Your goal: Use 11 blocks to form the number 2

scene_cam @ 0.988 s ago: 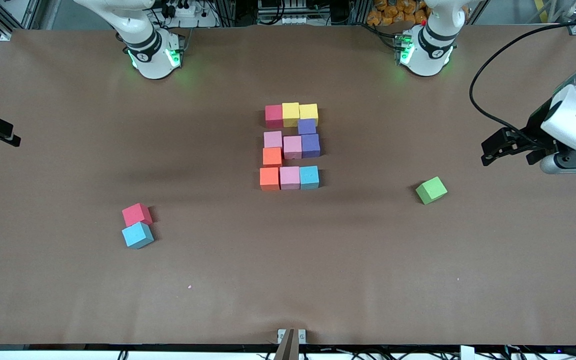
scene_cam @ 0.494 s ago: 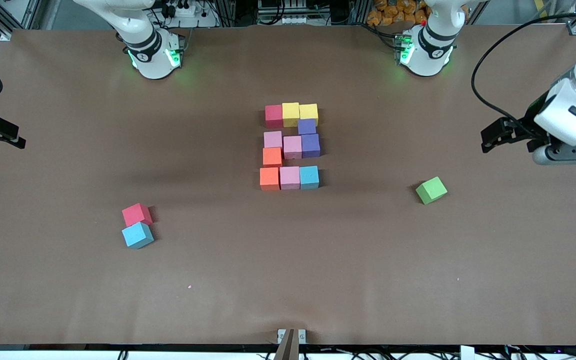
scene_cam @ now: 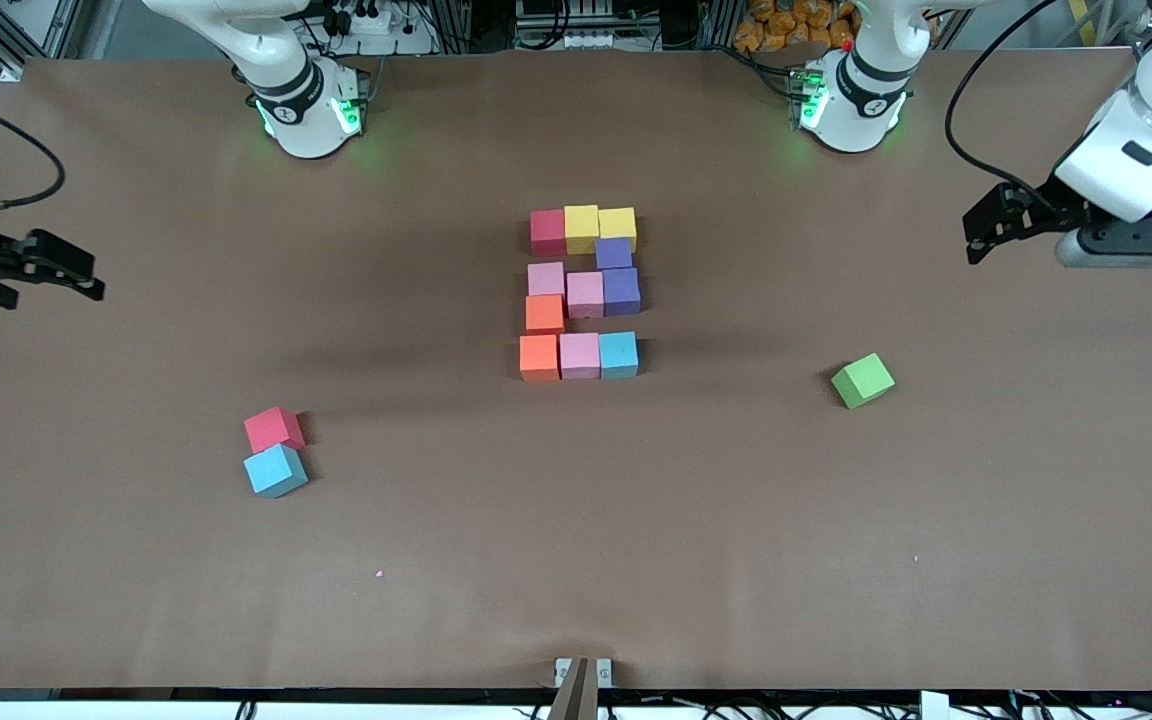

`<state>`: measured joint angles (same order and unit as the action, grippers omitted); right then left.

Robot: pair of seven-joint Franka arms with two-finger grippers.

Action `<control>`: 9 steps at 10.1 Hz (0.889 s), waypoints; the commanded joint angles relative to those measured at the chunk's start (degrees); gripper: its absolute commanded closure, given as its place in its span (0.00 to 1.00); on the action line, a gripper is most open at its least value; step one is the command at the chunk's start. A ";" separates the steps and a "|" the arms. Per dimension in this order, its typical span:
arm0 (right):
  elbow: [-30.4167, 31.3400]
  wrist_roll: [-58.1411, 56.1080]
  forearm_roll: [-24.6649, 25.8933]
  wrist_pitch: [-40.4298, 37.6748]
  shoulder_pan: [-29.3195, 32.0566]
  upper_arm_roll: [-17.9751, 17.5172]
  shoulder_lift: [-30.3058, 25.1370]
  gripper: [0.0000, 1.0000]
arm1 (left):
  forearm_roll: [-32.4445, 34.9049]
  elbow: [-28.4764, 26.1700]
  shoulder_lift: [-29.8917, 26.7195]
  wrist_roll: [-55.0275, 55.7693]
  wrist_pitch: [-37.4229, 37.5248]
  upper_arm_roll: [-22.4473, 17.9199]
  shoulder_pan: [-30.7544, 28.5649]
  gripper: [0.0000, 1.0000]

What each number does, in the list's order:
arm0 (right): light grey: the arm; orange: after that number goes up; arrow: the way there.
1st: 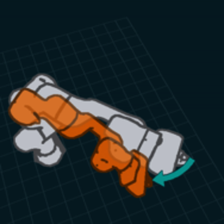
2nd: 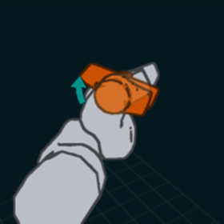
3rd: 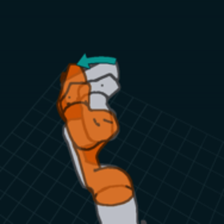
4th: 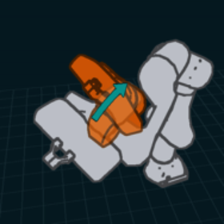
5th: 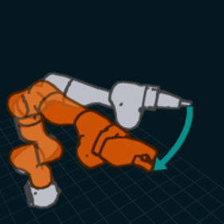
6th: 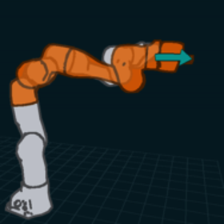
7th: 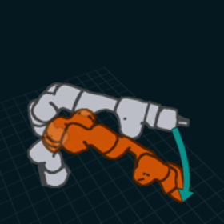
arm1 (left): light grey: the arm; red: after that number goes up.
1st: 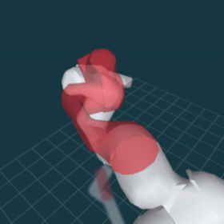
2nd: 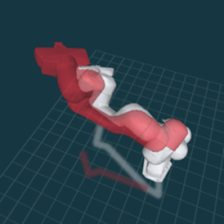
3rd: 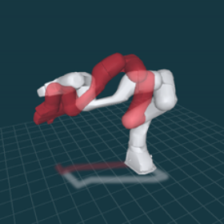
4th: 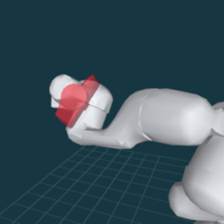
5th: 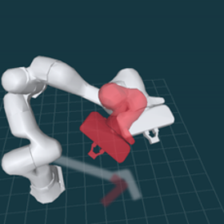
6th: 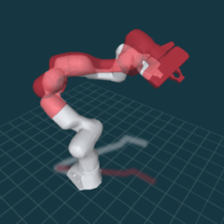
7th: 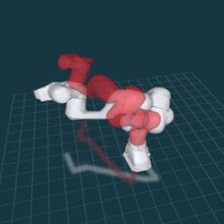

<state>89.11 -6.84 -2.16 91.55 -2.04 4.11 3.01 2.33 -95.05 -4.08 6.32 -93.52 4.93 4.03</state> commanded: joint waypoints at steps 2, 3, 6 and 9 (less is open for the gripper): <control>-1.22 0.60 -0.13 -0.41 0.28 0.29 0.77 0.00 | -0.65 -0.66 -1.46 -3.15 0.44 -4.40 3.27 0.00; -1.22 0.51 -0.21 -0.32 0.72 0.29 0.85 0.00 | -1.27 0.12 -1.11 -3.33 0.53 -4.31 3.27 0.00; -1.22 0.51 -0.21 -0.41 0.90 0.37 0.85 0.00 | -5.74 0.48 -0.67 -2.98 1.67 -5.18 3.26 0.00; -1.31 0.51 -0.12 -0.41 0.81 0.37 0.85 0.00 | -4.97 1.36 -0.49 -2.54 3.68 -5.19 3.27 0.00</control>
